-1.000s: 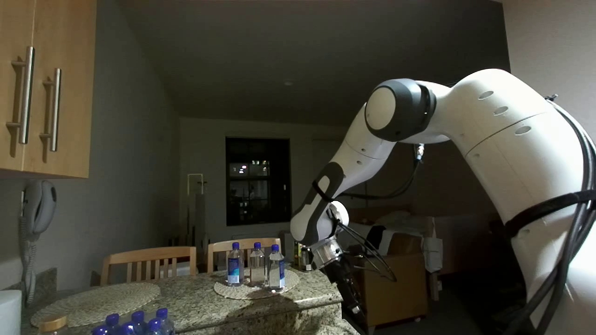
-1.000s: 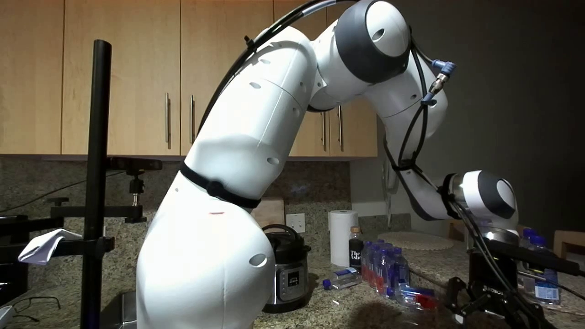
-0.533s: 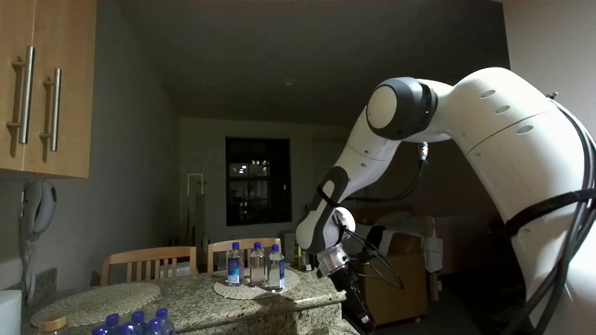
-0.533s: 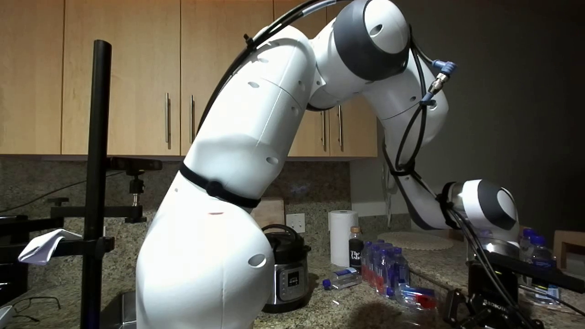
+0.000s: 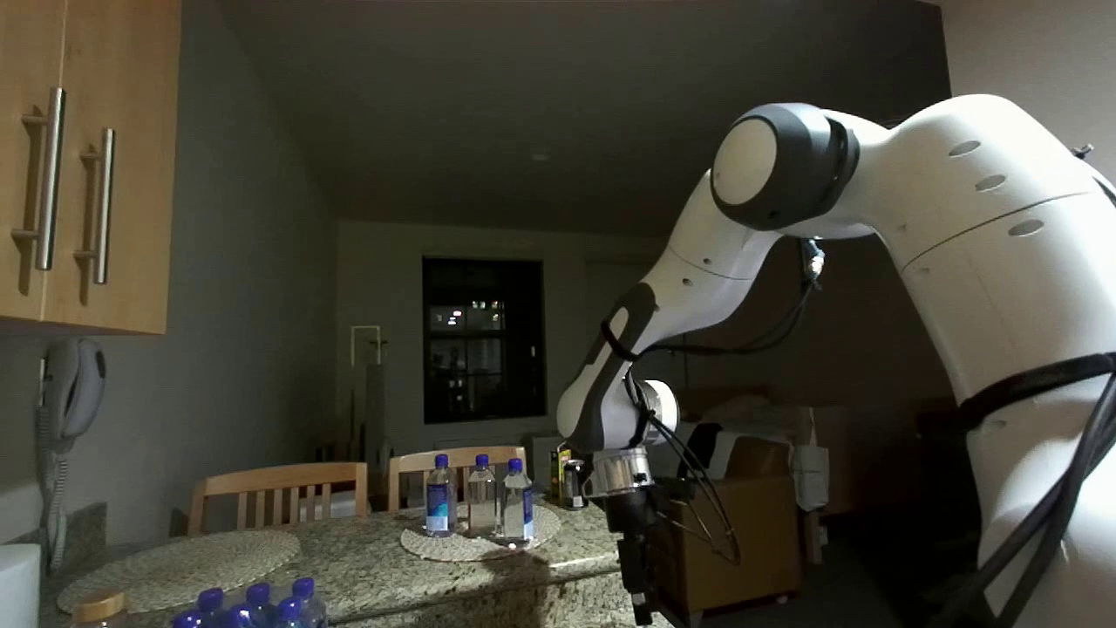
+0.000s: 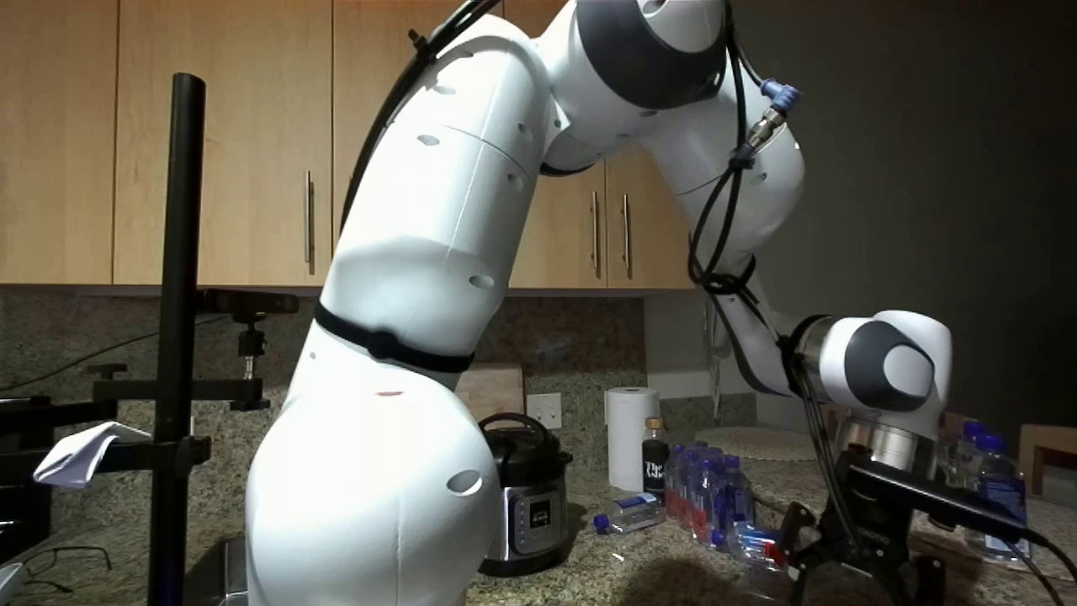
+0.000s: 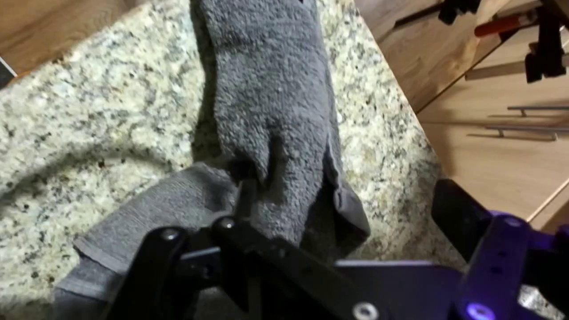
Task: Move the towel to the right
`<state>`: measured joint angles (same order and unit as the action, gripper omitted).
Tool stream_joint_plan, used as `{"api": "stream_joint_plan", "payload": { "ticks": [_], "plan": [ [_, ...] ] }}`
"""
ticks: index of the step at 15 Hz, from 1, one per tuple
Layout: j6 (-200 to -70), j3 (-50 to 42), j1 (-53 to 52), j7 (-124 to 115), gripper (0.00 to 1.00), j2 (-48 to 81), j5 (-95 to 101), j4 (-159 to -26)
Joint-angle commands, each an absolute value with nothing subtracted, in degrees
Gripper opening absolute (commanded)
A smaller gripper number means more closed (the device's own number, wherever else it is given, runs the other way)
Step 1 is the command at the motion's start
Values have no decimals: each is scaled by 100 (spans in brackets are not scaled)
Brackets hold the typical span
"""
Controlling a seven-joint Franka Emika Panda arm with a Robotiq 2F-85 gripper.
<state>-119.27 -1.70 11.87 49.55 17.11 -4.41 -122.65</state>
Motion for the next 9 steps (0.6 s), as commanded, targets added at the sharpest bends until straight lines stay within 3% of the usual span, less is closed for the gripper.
{"api": "stream_joint_plan", "payload": {
  "ticks": [1,9],
  "plan": [
    [-12823,-70,1147,5043,100,993,-1019,-13171],
    [-12617,-151,1057,4942,100,1344,-857,-12780]
  ]
}}
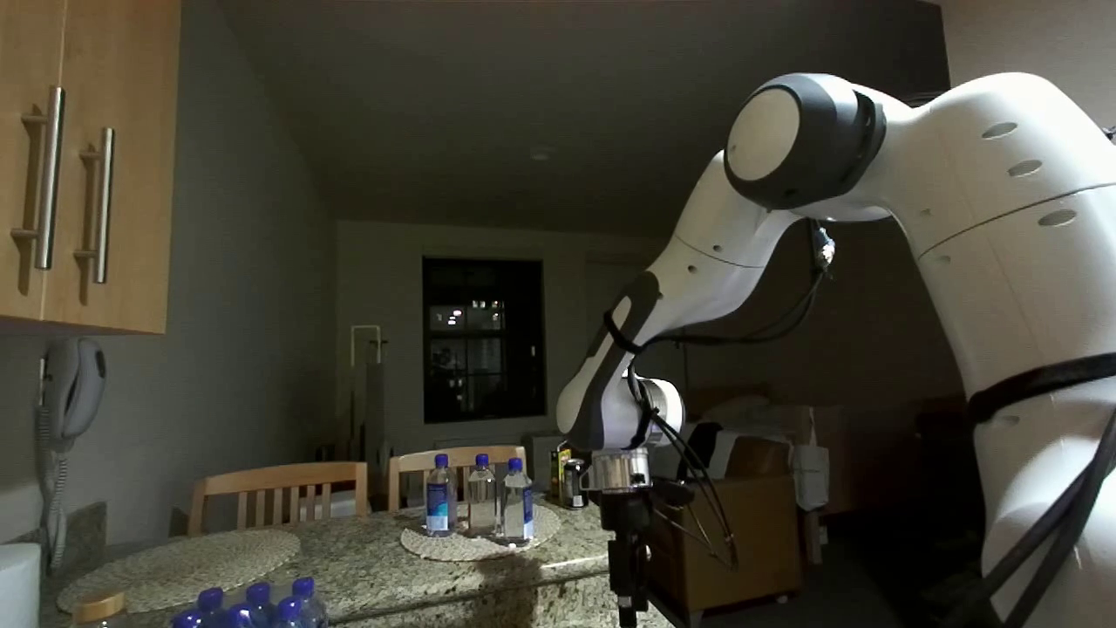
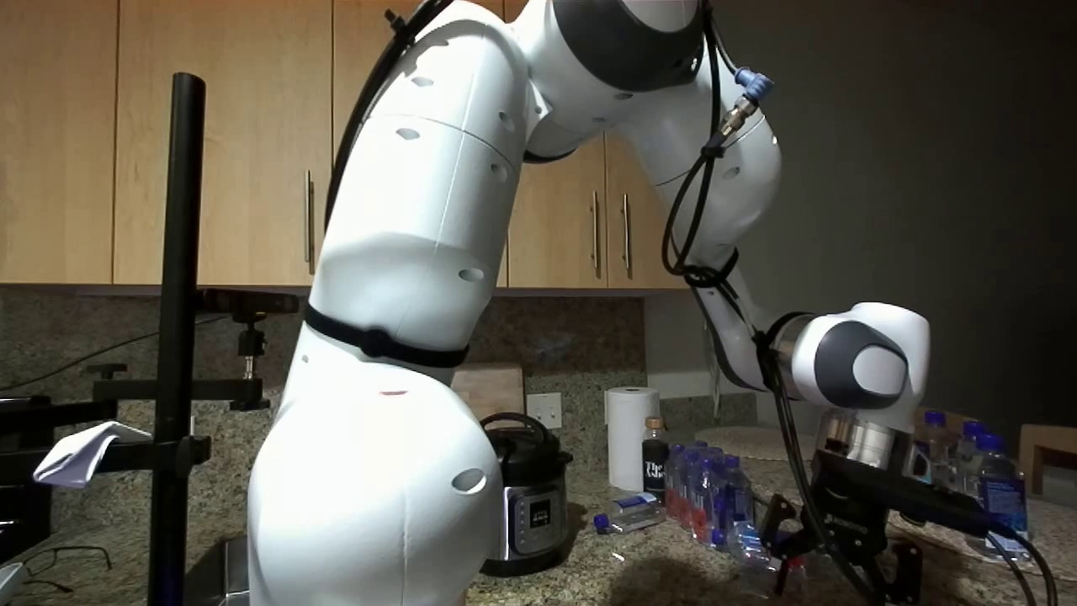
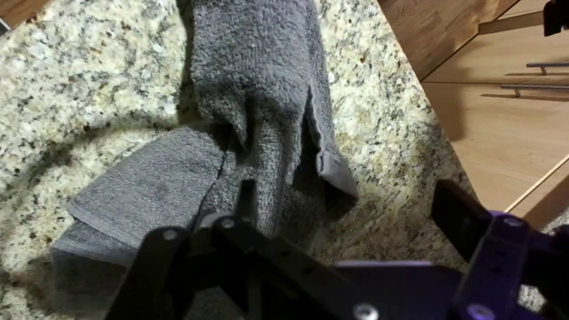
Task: Move the towel to the right
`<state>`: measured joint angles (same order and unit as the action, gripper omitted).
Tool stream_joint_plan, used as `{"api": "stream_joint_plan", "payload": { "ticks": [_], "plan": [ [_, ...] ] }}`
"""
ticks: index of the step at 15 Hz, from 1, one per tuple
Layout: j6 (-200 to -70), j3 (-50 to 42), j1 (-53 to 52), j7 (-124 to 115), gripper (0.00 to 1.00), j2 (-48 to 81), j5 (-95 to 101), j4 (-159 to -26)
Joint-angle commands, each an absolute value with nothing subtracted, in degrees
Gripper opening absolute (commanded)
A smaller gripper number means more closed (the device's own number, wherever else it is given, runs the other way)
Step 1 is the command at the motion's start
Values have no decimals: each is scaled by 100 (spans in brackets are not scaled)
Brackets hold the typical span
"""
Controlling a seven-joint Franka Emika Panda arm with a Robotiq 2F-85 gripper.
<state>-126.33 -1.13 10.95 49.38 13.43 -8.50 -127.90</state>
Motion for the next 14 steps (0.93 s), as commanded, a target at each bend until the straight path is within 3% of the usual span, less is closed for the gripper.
{"api": "stream_joint_plan", "payload": {
  "ticks": [1,10,14],
  "plan": [
    [-12617,-151,1057,4942,100,1349,-857,-12776],
    [-13170,-142,803,4288,100,1428,-564,-12914],
    [-14146,-168,568,3575,100,1864,-4,-12861]
  ]
}}
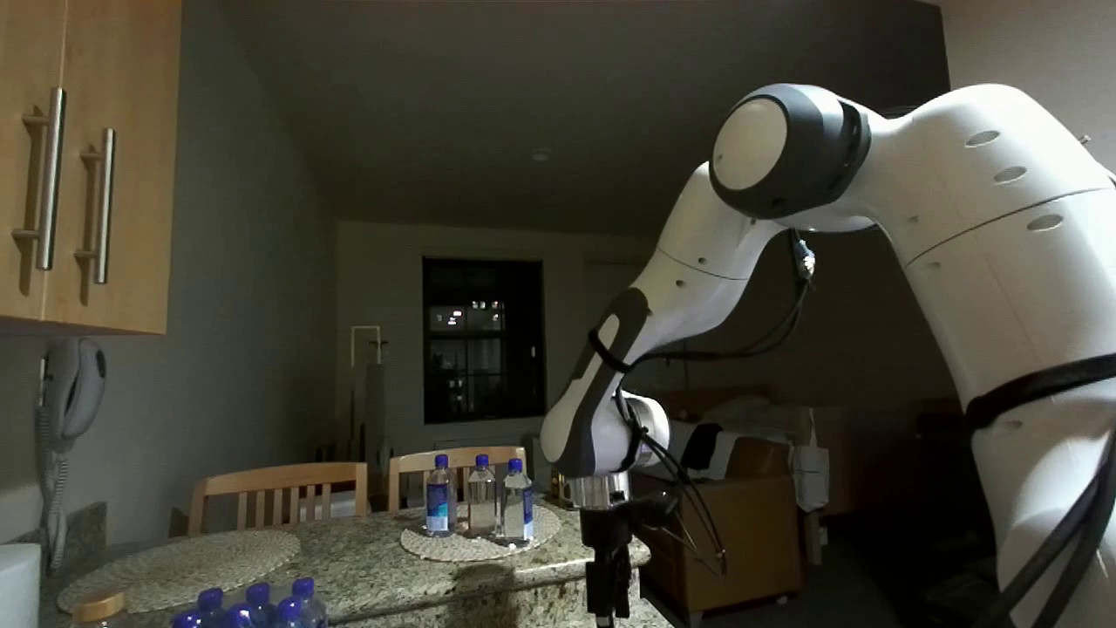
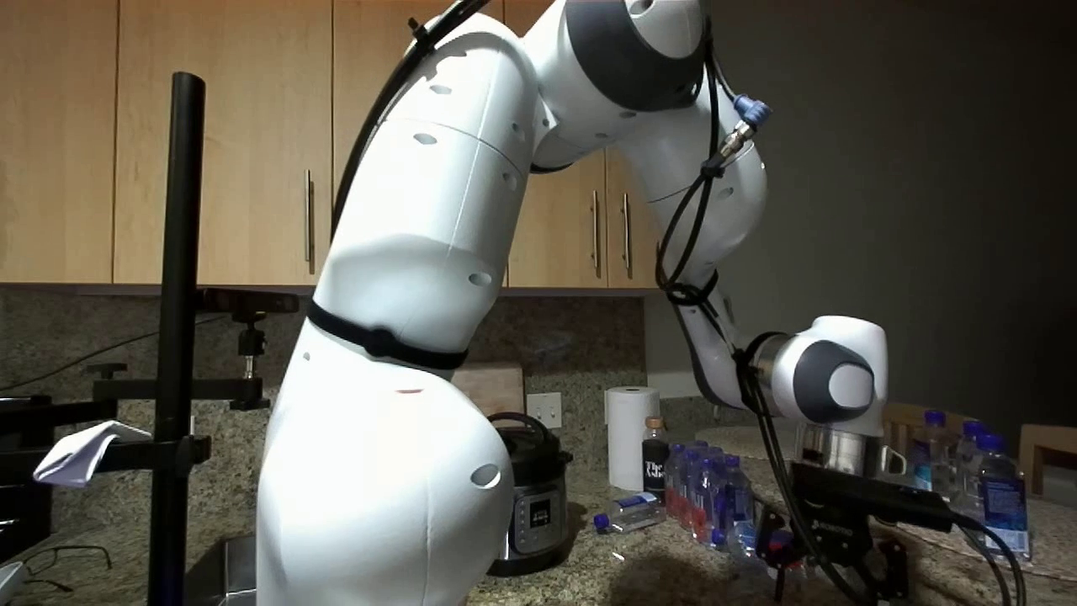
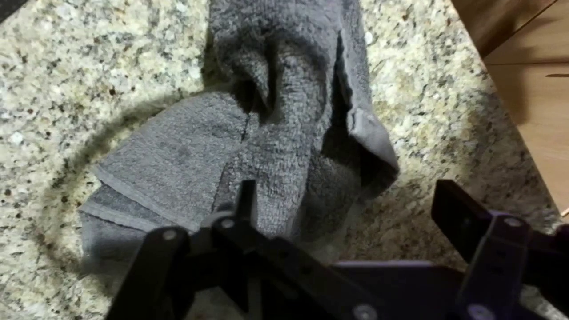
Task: Move the towel to the right
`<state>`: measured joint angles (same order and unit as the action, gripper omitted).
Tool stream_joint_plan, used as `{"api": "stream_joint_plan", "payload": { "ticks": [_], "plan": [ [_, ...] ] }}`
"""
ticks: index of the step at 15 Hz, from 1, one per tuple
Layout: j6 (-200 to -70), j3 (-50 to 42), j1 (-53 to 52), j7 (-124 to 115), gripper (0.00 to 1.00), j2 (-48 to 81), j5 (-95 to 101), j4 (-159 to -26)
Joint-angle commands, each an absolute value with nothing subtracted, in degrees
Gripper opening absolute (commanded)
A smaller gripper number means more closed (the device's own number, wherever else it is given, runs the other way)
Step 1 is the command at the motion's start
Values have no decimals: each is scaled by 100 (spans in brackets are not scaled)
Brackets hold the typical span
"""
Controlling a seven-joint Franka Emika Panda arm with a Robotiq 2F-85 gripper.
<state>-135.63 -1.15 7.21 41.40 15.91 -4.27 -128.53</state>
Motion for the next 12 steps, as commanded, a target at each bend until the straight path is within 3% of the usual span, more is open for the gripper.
{"api": "stream_joint_plan", "payload": {
  "ticks": [1,5,6,8,12],
  "plan": [
    [-14308,-182,530,3364,100,2021,162,-12775],
    [-14491,-157,505,2830,100,2610,620,-12305],
    [-14474,-149,502,2755,75,2740,705,-12176],
    [-14395,-143,485,2681,67,2978,872,-11913],
    [-14303,-84,474,2611,39,3291,974,-11554]
  ]
}}
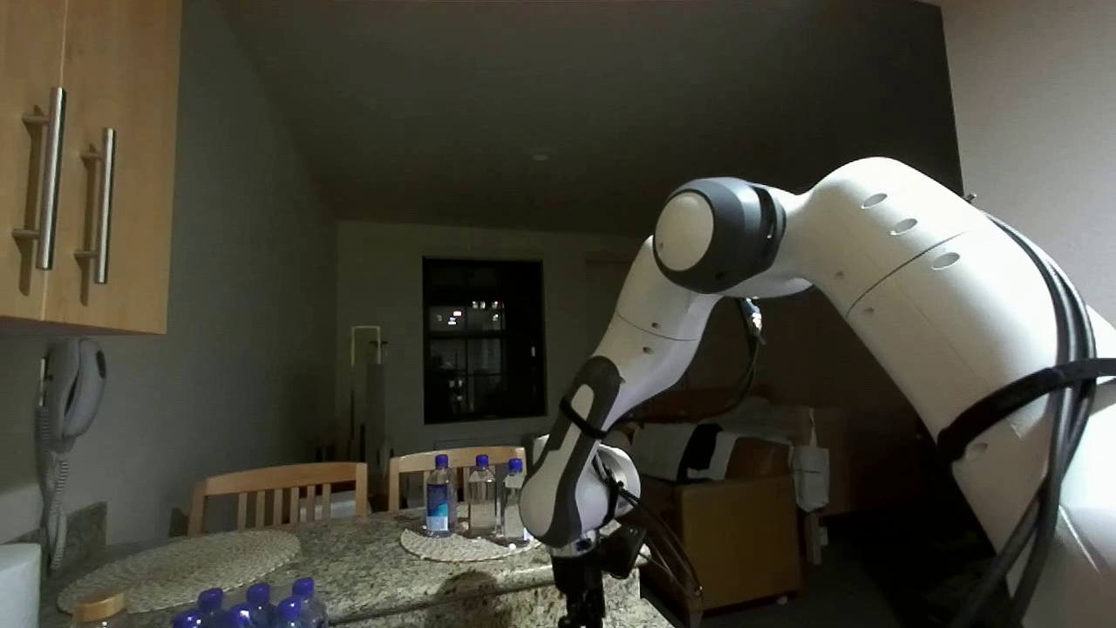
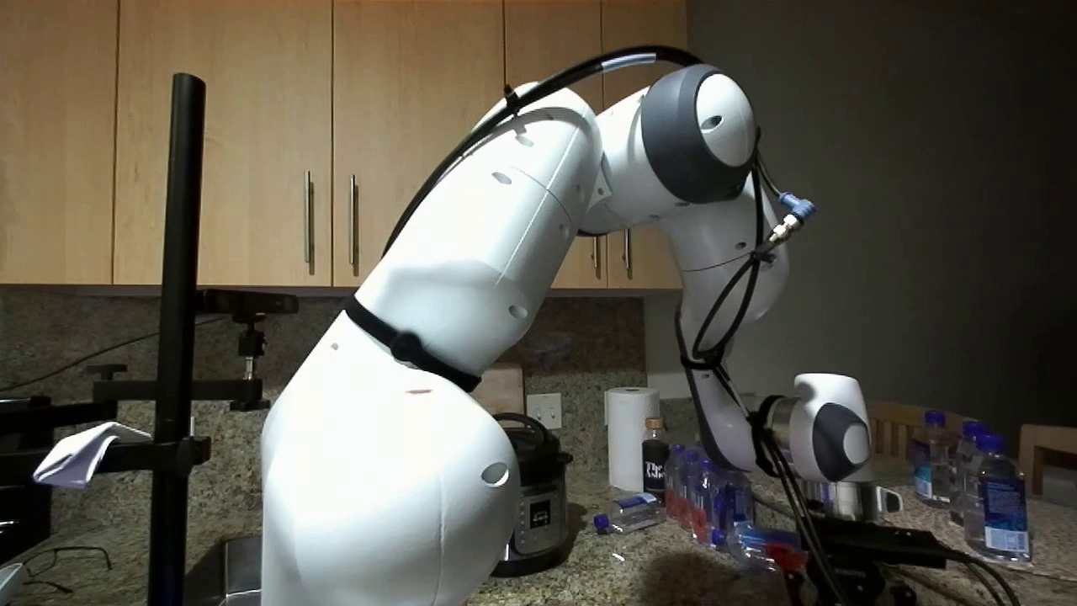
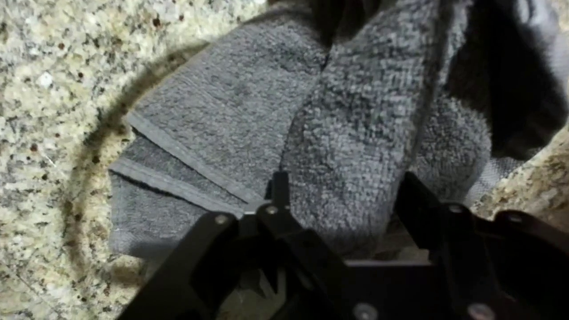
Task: Move the towel to the right
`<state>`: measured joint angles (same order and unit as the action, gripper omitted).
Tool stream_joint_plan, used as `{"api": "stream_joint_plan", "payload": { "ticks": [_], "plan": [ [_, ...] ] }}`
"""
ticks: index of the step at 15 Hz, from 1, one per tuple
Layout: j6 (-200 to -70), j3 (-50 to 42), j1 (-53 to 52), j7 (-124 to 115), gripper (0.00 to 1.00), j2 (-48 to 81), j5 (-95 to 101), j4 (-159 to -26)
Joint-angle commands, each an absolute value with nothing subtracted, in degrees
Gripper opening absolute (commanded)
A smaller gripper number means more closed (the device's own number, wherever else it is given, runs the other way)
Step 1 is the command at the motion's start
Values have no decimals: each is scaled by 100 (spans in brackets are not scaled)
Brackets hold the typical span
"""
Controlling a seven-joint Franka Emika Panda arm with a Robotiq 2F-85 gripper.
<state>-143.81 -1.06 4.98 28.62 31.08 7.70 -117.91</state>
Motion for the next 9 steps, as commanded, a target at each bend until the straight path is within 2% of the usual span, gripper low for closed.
{"api": "stream_joint_plan", "payload": {
  "ticks": [1,4,9],
  "plan": [
    [-14325,-80,453,2582,34,3336,988,-11499],
    [-14305,22,442,2607,13,3384,928,-11366],
    [-14256,251,361,2680,6,3406,863,-11203]
  ]
}}
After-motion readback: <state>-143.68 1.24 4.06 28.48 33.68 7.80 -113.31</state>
